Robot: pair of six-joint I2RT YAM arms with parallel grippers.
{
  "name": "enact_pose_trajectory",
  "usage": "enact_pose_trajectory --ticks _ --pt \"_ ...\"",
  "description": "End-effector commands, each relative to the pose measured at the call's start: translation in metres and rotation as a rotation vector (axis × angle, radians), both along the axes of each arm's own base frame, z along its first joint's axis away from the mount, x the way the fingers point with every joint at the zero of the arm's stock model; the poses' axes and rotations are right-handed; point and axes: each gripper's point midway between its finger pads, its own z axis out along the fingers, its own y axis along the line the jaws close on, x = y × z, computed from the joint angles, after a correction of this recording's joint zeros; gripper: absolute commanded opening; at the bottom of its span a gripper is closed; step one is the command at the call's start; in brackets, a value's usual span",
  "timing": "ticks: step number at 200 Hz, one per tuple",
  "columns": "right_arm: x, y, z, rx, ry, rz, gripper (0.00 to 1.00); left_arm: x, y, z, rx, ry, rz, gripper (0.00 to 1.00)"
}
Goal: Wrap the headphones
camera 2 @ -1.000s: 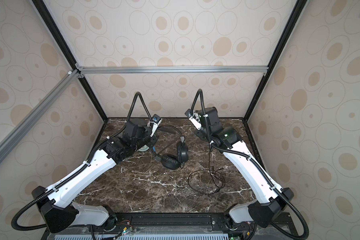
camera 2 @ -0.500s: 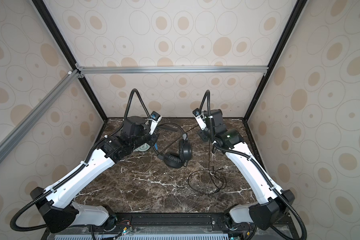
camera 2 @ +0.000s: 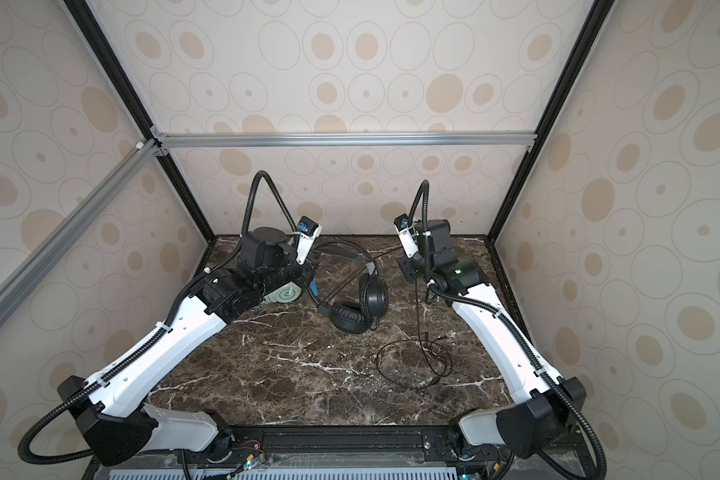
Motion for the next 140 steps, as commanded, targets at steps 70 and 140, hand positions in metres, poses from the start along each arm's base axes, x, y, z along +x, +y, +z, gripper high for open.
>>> enact_pose_trajectory --ticks 70,140 --pt "0.025 0.032 -0.005 0.241 -0.007 0.056 0.17 -0.018 -0.012 0.102 -0.31 -0.112 -0.125 0.0" --pt "0.04 0.06 0.007 0.409 -0.056 0.13 0.16 -0.032 -0.017 0.151 -0.465 -0.142 -0.209 0.0"
